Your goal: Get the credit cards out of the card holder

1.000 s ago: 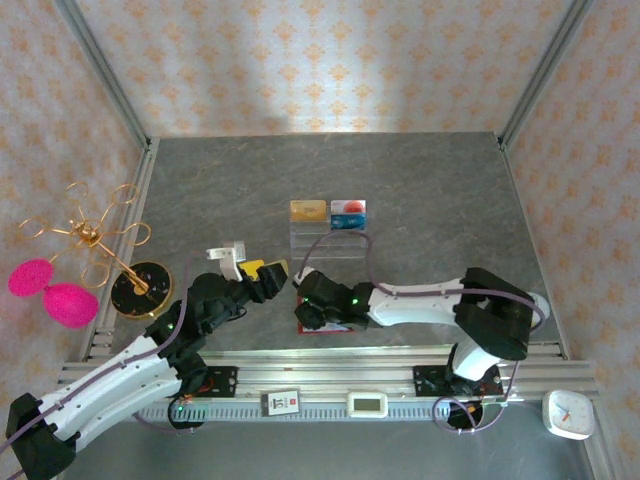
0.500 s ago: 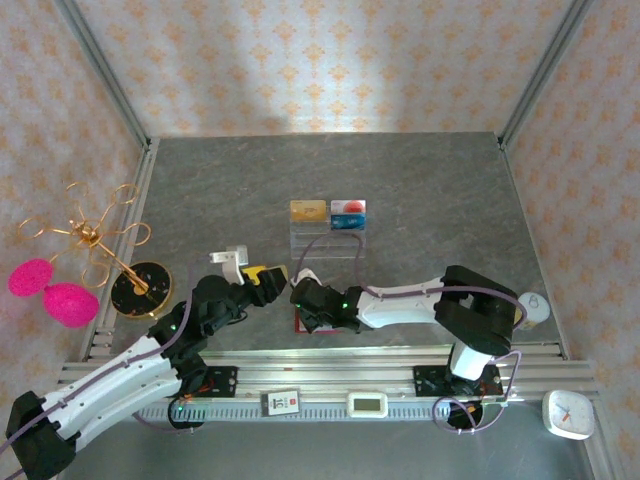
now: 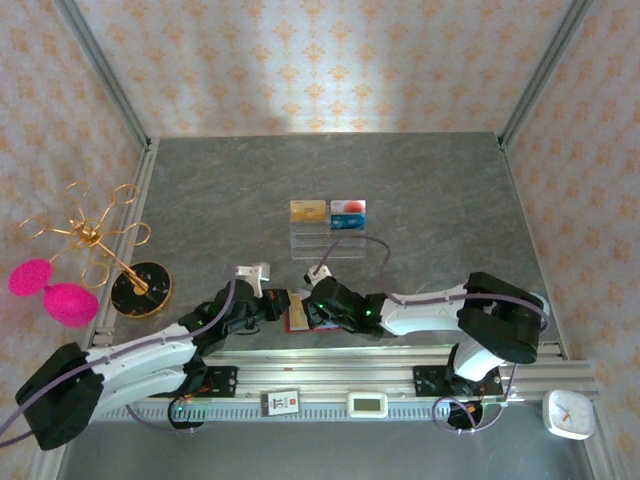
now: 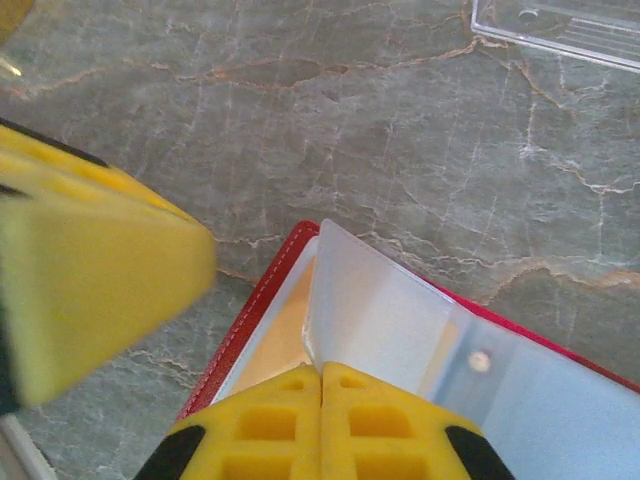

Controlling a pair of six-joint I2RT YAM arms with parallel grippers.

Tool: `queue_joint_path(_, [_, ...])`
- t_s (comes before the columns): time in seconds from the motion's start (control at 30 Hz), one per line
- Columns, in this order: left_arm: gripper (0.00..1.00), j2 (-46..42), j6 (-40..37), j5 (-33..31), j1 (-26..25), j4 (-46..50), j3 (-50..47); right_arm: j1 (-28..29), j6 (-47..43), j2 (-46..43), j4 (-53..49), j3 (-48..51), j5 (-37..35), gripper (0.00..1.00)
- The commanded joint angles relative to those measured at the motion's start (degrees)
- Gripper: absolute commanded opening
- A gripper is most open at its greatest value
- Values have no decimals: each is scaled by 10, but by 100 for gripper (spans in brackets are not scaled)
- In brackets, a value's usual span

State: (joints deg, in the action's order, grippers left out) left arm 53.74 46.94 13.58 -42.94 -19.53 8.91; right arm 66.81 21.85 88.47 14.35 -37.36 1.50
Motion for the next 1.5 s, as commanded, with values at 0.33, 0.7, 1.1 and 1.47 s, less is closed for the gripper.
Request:
queue_joint_path(0.33, [10, 174, -13, 66, -53, -70, 76, -1, 62, -134, -8, 56, -117, 33])
queue_joint_path(0.7, [12, 317, -49, 104, -87, -30, 170, -2, 121, -270, -87, 113, -169, 32])
queue_joint_path(1.1, [28, 76, -25, -15, -82, 69, 122, -10, 97, -273, -79, 92, -107, 30])
queue_joint_path(1.47, [3, 37, -27, -10, -28, 73, 35, -101, 94, -58, -50, -16, 253, 20])
